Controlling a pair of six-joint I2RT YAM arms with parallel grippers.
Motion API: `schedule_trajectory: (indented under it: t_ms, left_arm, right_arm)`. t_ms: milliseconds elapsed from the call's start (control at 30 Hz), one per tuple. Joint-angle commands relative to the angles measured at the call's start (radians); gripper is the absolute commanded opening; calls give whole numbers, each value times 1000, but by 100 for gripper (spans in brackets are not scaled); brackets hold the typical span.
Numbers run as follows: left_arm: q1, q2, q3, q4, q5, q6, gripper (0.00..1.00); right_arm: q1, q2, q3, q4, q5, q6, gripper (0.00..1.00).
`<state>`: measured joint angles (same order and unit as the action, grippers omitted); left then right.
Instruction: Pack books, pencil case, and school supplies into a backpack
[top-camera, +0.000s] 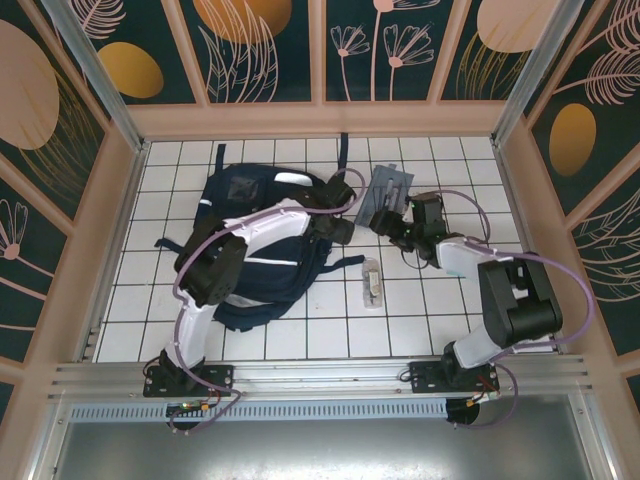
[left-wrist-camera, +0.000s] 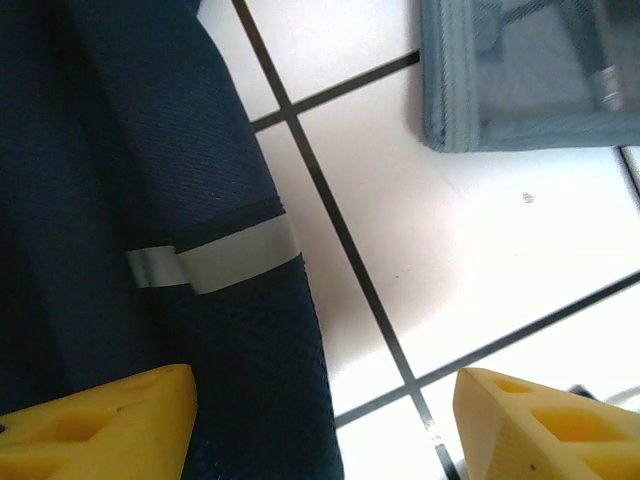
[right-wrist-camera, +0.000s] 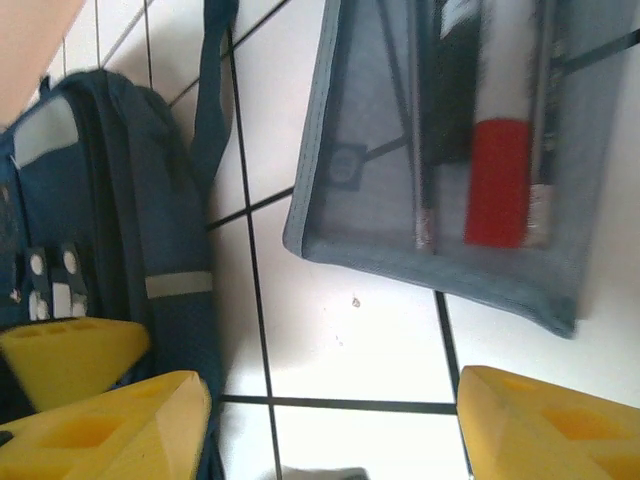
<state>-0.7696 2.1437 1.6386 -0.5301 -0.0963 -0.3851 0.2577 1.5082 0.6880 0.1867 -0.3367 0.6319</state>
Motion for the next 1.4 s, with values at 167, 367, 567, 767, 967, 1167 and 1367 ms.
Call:
schedule_trajectory:
  t_ms: [167, 367, 567, 767, 967, 1167, 1367]
  left_arm:
    - [-4, 149, 88, -157, -268, -12, 42]
    - [-3, 141, 120, -138, -304, 58, 0]
    - [65, -37, 133, -77, 13, 51, 0]
    - [145, -114, 215, -91, 193, 69, 0]
    - [166, -114, 286, -175, 229, 119, 0]
    - [191, -133, 289, -228, 362, 179, 0]
    - [242, -146, 266, -277, 516, 229, 0]
  right_arm:
    - [-19, -115, -42, -10, 31, 3, 69]
    - [-7, -114, -70, 80, -71, -20, 65]
    - [51, -105, -108, 194, -149, -116, 62]
    - [140, -106, -171, 421, -211, -225, 62]
    - [160, -29, -149, 563, -280, -326, 61]
    - [173, 104, -43, 596, -336, -430, 58]
    - [194, 221, 39, 555, -431, -525, 50]
